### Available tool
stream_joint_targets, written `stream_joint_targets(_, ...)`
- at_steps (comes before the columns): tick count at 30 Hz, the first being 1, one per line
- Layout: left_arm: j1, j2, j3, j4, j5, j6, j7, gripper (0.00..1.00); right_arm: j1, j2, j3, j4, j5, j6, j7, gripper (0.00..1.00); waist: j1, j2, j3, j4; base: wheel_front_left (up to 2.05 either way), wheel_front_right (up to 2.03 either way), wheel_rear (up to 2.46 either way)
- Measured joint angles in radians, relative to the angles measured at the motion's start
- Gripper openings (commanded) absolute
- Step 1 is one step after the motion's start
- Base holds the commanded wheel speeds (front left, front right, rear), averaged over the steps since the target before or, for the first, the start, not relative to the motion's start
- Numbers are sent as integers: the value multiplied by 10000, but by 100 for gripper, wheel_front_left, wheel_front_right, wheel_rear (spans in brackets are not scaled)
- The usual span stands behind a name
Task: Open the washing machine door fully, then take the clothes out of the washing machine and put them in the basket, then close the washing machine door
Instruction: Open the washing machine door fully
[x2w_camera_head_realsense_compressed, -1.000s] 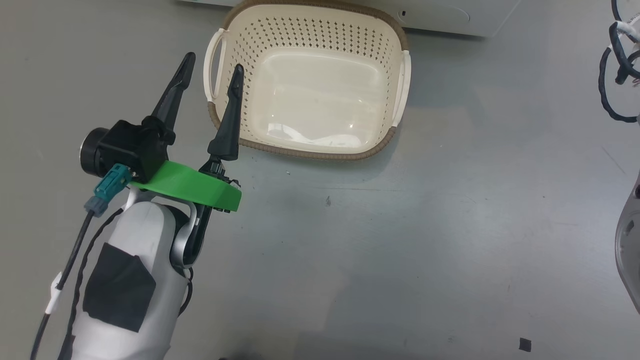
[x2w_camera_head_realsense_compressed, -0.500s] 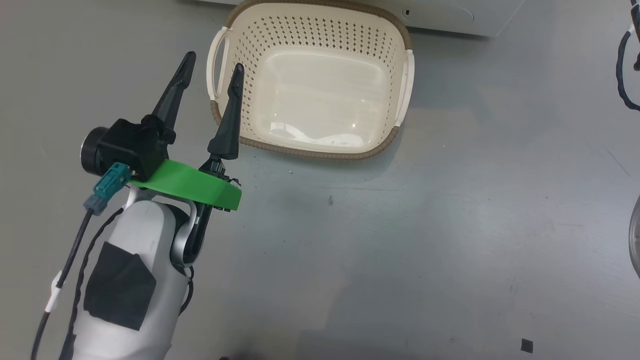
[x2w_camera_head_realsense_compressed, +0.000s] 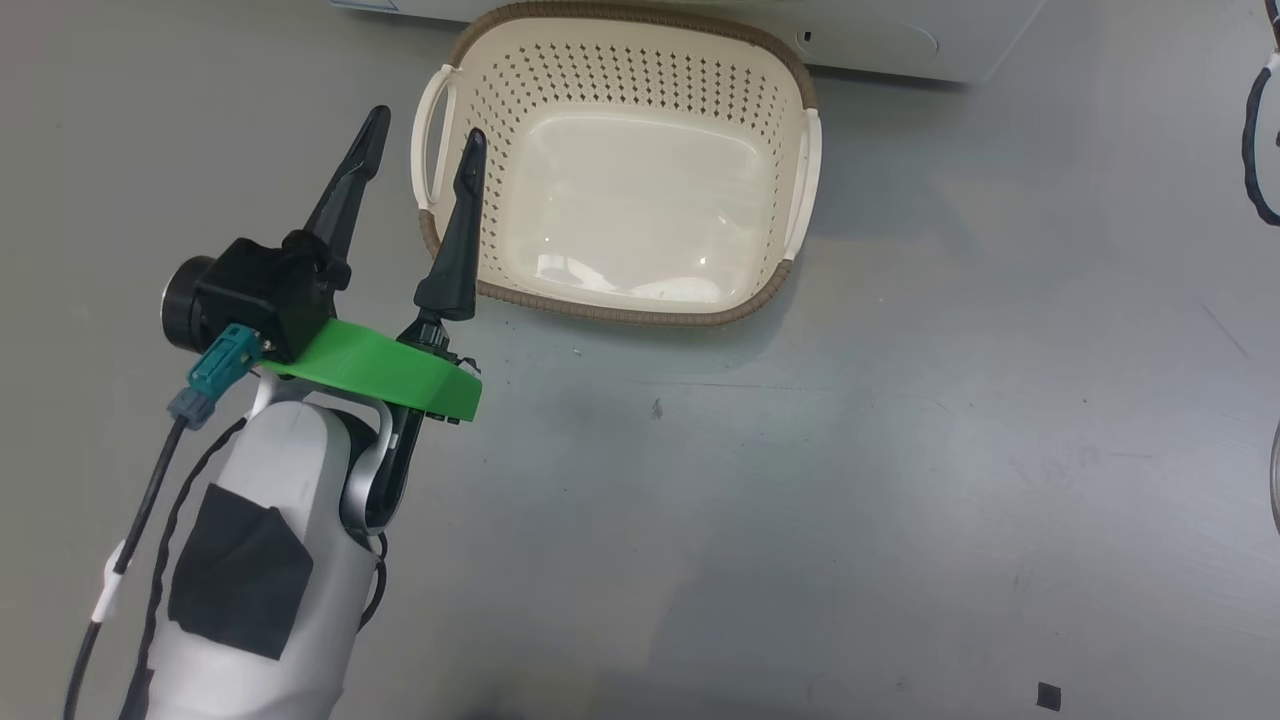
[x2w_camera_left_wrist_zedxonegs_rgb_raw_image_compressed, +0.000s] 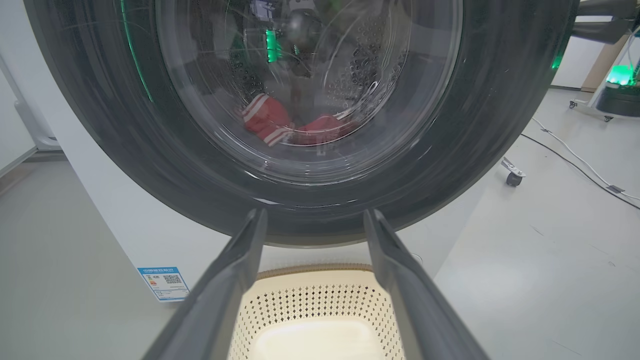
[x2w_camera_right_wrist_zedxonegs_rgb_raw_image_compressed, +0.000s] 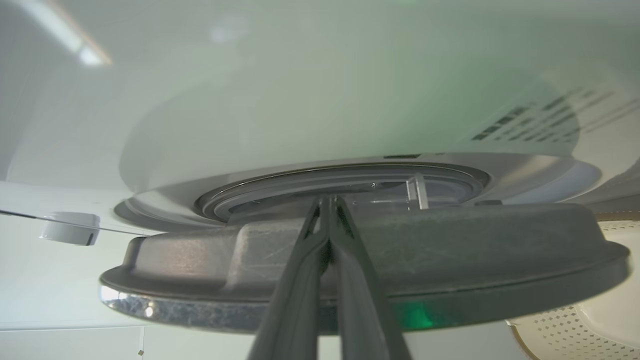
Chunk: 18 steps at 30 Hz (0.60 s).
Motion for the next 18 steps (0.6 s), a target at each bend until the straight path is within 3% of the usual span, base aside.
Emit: stream_joint_targets(18, 12, -48, 104, 192, 19, -29, 0, 100, 475, 71, 123, 324, 476, 593, 1191, 0, 0, 0, -387, -78, 0, 0, 0)
